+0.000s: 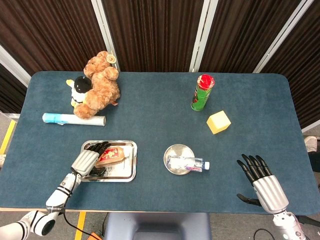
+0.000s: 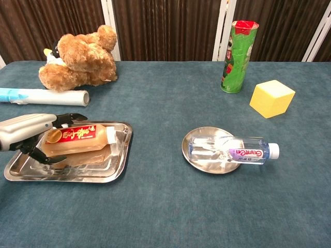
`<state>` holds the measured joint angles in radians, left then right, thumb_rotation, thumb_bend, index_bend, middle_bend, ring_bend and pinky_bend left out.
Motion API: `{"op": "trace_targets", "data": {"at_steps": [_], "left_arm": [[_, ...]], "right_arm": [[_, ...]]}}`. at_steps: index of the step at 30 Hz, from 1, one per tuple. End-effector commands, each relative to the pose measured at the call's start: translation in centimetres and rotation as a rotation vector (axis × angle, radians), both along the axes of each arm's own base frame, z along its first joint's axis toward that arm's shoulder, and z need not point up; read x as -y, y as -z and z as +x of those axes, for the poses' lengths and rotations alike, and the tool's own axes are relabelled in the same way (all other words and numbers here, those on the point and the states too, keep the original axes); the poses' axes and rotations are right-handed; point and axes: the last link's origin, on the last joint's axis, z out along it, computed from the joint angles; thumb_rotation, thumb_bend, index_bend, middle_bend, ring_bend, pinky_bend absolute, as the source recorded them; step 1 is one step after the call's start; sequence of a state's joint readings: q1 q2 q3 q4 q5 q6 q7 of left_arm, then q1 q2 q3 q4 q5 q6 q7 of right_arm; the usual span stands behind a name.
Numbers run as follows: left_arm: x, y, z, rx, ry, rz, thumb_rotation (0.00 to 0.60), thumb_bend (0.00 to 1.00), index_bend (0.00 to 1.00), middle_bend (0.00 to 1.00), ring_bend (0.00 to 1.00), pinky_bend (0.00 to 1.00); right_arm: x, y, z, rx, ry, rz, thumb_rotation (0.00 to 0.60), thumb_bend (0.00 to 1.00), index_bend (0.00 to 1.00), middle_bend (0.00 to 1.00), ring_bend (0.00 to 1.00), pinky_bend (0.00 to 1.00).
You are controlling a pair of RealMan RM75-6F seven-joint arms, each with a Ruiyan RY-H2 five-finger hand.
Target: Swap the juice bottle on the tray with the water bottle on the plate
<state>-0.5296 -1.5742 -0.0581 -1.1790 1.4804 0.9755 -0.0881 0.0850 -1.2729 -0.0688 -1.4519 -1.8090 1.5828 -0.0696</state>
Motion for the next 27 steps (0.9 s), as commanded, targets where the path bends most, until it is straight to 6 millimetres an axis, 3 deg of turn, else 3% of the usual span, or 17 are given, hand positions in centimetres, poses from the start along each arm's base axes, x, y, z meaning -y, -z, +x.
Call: {"op": "trace_targets", "data": {"at_steps": [1, 5, 13, 20, 25, 27], "left_arm": [[-0.3, 0.3, 0.3, 0.022, 0.006, 0.025, 0.6, 0.32, 0.21, 0.31, 0.33, 0.4], [-0.6, 0.9, 0.5, 0.033, 0.015, 0.052, 0.6, 0.35, 0.45, 0.54, 0.5, 0.54], [-1.7, 0.8, 2.2, 0.094, 0.065, 0.115, 0.6, 0.44, 0.64, 0.78, 0.73, 0.77], [-5.3, 1.4, 8.1, 0.156, 0.203, 0.144, 0.6, 0.48, 0.7, 0.86, 0.8, 0.84], [-6.8, 2.2, 10.1, 0.143, 0.236, 0.142, 0.6, 0.48, 0.7, 0.86, 0.8, 0.84], [-9.4, 4.3, 14.7, 0.15, 0.291, 0.131, 0.6, 0.48, 0.7, 0.86, 0.8, 0.84]], "right_arm": [[0.0, 0.0, 0.0, 0.0, 0.002, 0.0, 0.6, 0.1, 0.0, 0.0, 0.0, 0.0], [0.0, 0.0, 0.0, -0.002, 0.006, 0.002, 0.6, 0.1, 0.0, 0.0, 0.0, 0.0], [0.1, -0.1, -0.1, -0.005, 0.016, 0.0, 0.6, 0.1, 0.0, 0.0, 0.0, 0.0], [0.2, -0.1, -0.2, -0.003, 0.027, 0.006, 0.6, 0.1, 0.0, 0.0, 0.0, 0.0], [0.3, -0.1, -0.2, 0.002, 0.028, 0.007, 0.6, 0.1, 0.0, 0.0, 0.0, 0.0], [0.5, 0.3, -0.4, 0.001, 0.045, 0.032, 0.6, 0.1, 0.0, 0.0, 0.0, 0.0]]}}
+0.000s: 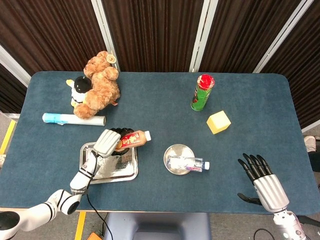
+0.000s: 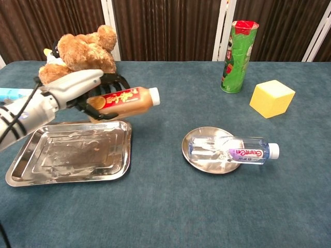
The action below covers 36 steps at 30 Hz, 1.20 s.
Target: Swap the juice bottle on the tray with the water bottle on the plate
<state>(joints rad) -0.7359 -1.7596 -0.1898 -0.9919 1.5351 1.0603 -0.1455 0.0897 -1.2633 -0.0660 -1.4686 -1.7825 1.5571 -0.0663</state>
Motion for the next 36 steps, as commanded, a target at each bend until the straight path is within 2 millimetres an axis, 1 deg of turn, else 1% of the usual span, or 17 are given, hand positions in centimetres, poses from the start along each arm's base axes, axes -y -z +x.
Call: {"op": "trace_targets", "data": {"at_steps": [1, 4, 7, 9, 12, 14, 15, 16, 17, 18, 19, 21, 23, 27, 30, 33, 36], "left_arm": [[-3.6, 2.9, 5.9, 0.004, 0.065, -0.002, 0.6, 0.48, 0.7, 0.86, 0.8, 0.84], [-5.0, 4.3, 7.9, 0.003, 0.084, -0.005, 0.6, 0.48, 0.7, 0.86, 0.8, 0.83], [-6.1, 5.3, 8.9, -0.03, 0.1, -0.005, 0.6, 0.47, 0.7, 0.86, 0.8, 0.83], [-6.5, 5.7, 8.9, -0.046, 0.094, -0.005, 0.6, 0.47, 0.7, 0.86, 0.79, 0.82], [-6.7, 6.4, 8.2, -0.078, 0.077, -0.021, 0.6, 0.46, 0.67, 0.82, 0.76, 0.8], [-6.8, 6.6, 7.6, -0.109, 0.066, -0.033, 0.6, 0.44, 0.6, 0.73, 0.68, 0.72], [-6.9, 6.8, 7.3, -0.115, 0.055, -0.047, 0.6, 0.42, 0.52, 0.63, 0.59, 0.65], [-7.0, 7.0, 6.9, -0.126, 0.034, -0.07, 0.6, 0.4, 0.39, 0.47, 0.45, 0.53], [-7.2, 7.1, 6.6, -0.131, 0.015, -0.088, 0.6, 0.4, 0.29, 0.38, 0.36, 0.44], [-7.3, 7.2, 6.4, -0.134, -0.004, -0.106, 0.6, 0.38, 0.16, 0.24, 0.22, 0.32], [-7.5, 7.2, 6.2, -0.134, -0.026, -0.124, 0.6, 0.37, 0.06, 0.12, 0.11, 0.22], [-7.7, 7.0, 6.0, -0.128, -0.043, -0.134, 0.6, 0.36, 0.0, 0.02, 0.01, 0.12], [-7.8, 6.7, 5.9, -0.117, -0.045, -0.132, 0.6, 0.35, 0.0, 0.0, 0.0, 0.09], [-7.7, 6.1, 5.5, -0.108, -0.027, -0.127, 0.6, 0.35, 0.0, 0.0, 0.0, 0.08], [-7.4, 5.2, 5.1, -0.11, 0.005, -0.118, 0.6, 0.34, 0.0, 0.0, 0.0, 0.07], [-6.4, 3.2, 3.9, -0.086, 0.049, -0.114, 0.6, 0.34, 0.0, 0.0, 0.0, 0.06], [-3.6, 0.0, 1.2, -0.075, 0.088, -0.116, 0.6, 0.34, 0.0, 0.0, 0.0, 0.06]], "right_arm": [[0.3, 0.5, -0.3, -0.003, 0.021, 0.031, 0.6, 0.1, 0.0, 0.0, 0.0, 0.0], [0.6, 0.8, -0.6, -0.012, 0.039, 0.062, 0.6, 0.1, 0.0, 0.0, 0.0, 0.0], [1.0, 1.0, -1.0, -0.017, 0.059, 0.084, 0.6, 0.1, 0.0, 0.0, 0.0, 0.0], [1.2, 0.8, -1.2, -0.015, 0.071, 0.084, 0.6, 0.1, 0.0, 0.0, 0.0, 0.0], [1.5, 0.4, -1.4, -0.012, 0.079, 0.066, 0.6, 0.1, 0.0, 0.0, 0.0, 0.0], [1.5, 0.2, -1.4, -0.012, 0.079, 0.057, 0.6, 0.1, 0.0, 0.0, 0.0, 0.0], [1.5, 0.1, -1.4, -0.011, 0.079, 0.054, 0.6, 0.1, 0.0, 0.0, 0.0, 0.0], [1.4, 0.1, -1.4, -0.01, 0.078, 0.051, 0.6, 0.1, 0.0, 0.0, 0.0, 0.0], [1.4, 0.0, -1.4, -0.01, 0.078, 0.049, 0.6, 0.1, 0.0, 0.0, 0.0, 0.0], [1.4, 0.0, -1.4, -0.008, 0.077, 0.048, 0.6, 0.1, 0.0, 0.0, 0.0, 0.0], [1.4, 0.0, -1.4, -0.007, 0.077, 0.048, 0.6, 0.1, 0.0, 0.0, 0.0, 0.0], [1.3, 0.1, -1.3, -0.006, 0.073, 0.049, 0.6, 0.1, 0.0, 0.0, 0.0, 0.0], [1.1, 0.1, -1.2, -0.006, 0.07, 0.049, 0.6, 0.1, 0.0, 0.0, 0.0, 0.0], [0.9, 0.3, -1.1, -0.008, 0.063, 0.057, 0.6, 0.1, 0.0, 0.0, 0.0, 0.0], [0.7, 0.5, -0.8, -0.003, 0.046, 0.069, 0.6, 0.1, 0.0, 0.0, 0.0, 0.0], [0.6, 0.8, -0.3, 0.027, 0.016, 0.064, 0.6, 0.1, 0.0, 0.0, 0.0, 0.0], [0.6, 1.6, 0.4, 0.087, -0.001, 0.055, 0.6, 0.11, 0.0, 0.0, 0.0, 0.0]]}}
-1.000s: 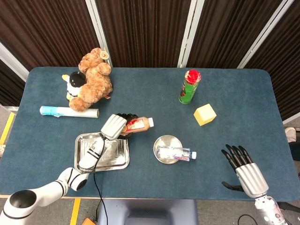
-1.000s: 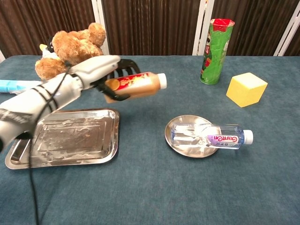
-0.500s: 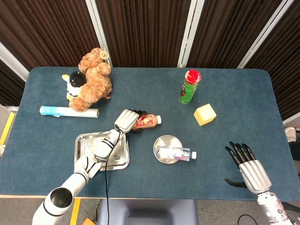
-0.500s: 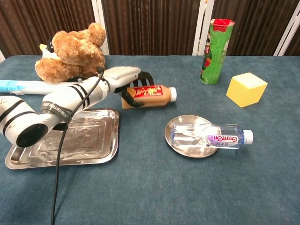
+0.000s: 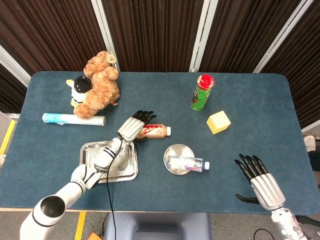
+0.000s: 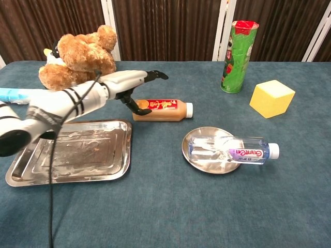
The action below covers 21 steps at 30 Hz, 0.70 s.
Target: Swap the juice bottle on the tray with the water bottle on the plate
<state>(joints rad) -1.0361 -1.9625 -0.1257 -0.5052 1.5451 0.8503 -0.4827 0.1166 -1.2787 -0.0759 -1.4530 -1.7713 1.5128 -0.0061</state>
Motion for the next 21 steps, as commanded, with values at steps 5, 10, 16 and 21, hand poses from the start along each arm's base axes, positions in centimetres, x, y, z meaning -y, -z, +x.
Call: {"op": "trace_targets", "data": {"at_steps": [5, 10, 16, 21], "left_arm": [[11.8, -10.6, -9.7, -0.055, 0.019, 0.043, 0.6, 0.33, 0.0, 0.0, 0.0, 0.06], [20.0, -14.5, -15.1, -0.116, -0.103, 0.154, 0.6, 0.34, 0.0, 0.0, 0.0, 0.06], [24.3, -17.0, -17.9, -0.053, -0.167, 0.291, 0.6, 0.34, 0.0, 0.0, 0.0, 0.05], [24.7, -18.6, -18.4, -0.036, -0.164, 0.358, 0.6, 0.35, 0.0, 0.0, 0.0, 0.05]], "right_arm": [[1.8, 2.6, 3.8, 0.109, -0.08, -0.019, 0.6, 0.19, 0.05, 0.04, 0.0, 0.02], [4.7, 6.3, 8.0, 0.074, -0.112, 0.033, 0.6, 0.22, 0.18, 0.17, 0.01, 0.14], [7.6, 11.6, 11.0, -0.047, -0.083, 0.121, 0.6, 0.26, 0.28, 0.22, 0.05, 0.17], [9.3, 14.1, 12.9, -0.102, -0.048, 0.128, 0.6, 0.27, 0.34, 0.25, 0.09, 0.19]]}}
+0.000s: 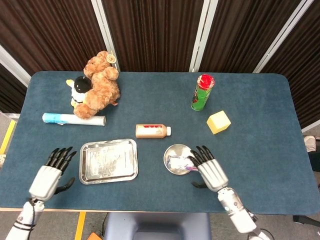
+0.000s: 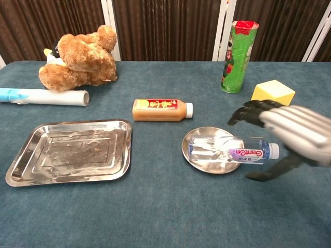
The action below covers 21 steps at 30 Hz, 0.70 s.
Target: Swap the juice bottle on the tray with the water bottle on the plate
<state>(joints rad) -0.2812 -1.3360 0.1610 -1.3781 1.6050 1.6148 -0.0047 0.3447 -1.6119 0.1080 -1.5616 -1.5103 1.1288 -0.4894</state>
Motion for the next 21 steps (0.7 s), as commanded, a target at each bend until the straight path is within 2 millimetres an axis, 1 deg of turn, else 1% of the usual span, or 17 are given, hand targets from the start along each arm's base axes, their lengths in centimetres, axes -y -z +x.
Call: {"op": "trace_targets", "data": {"at_steps": [1, 4, 6, 12, 16, 18, 19, 20, 21], "left_arm": [[0.7, -1.5, -0.8, -0.006, -0.004, 0.027, 0.6, 0.35, 0.0, 0.0, 0.0, 0.05], [0.7, -1.9, -0.9, 0.007, -0.006, 0.024, 0.6, 0.35, 0.0, 0.0, 0.0, 0.05], [0.6, -2.0, -1.0, 0.012, -0.006, 0.02, 0.6, 0.35, 0.0, 0.0, 0.0, 0.04], [0.4, -2.2, -1.2, 0.013, -0.02, 0.021, 0.6, 0.35, 0.0, 0.0, 0.0, 0.04], [0.3, -2.3, -1.3, 0.01, -0.031, 0.022, 0.6, 0.35, 0.0, 0.0, 0.0, 0.04], [0.3, -2.3, -1.2, 0.01, -0.031, 0.022, 0.6, 0.35, 0.0, 0.0, 0.0, 0.04], [0.2, -2.3, -1.3, 0.009, -0.033, 0.023, 0.6, 0.35, 0.0, 0.0, 0.0, 0.04], [0.2, -2.3, -1.3, 0.009, -0.033, 0.023, 0.6, 0.35, 0.0, 0.0, 0.0, 0.04], [0.2, -2.4, -1.3, 0.009, -0.034, 0.023, 0.6, 0.35, 0.0, 0.0, 0.0, 0.04]], "right_arm": [[1.9, 2.5, 2.6, -0.028, 0.009, 0.011, 0.6, 0.28, 0.35, 0.26, 0.1, 0.21], [2.5, 3.2, 3.1, -0.049, 0.027, 0.001, 0.6, 0.3, 0.4, 0.3, 0.13, 0.24], [2.8, 3.5, 3.2, -0.058, 0.04, 0.0, 0.6, 0.31, 0.41, 0.3, 0.14, 0.24], [4.0, 4.7, 3.5, -0.075, 0.077, 0.011, 0.6, 0.32, 0.41, 0.3, 0.15, 0.26], [4.7, 5.5, 3.4, -0.087, 0.108, 0.035, 0.6, 0.32, 0.42, 0.32, 0.17, 0.3], [4.9, 5.5, 3.5, -0.086, 0.106, 0.031, 0.6, 0.32, 0.46, 0.36, 0.21, 0.37], [4.9, 5.5, 3.5, -0.085, 0.105, 0.027, 0.6, 0.32, 0.5, 0.41, 0.29, 0.45], [4.9, 5.4, 3.5, -0.085, 0.105, 0.024, 0.6, 0.33, 0.53, 0.44, 0.34, 0.51], [5.0, 5.4, 3.5, -0.087, 0.102, 0.017, 0.6, 0.33, 0.58, 0.49, 0.42, 0.61]]}}
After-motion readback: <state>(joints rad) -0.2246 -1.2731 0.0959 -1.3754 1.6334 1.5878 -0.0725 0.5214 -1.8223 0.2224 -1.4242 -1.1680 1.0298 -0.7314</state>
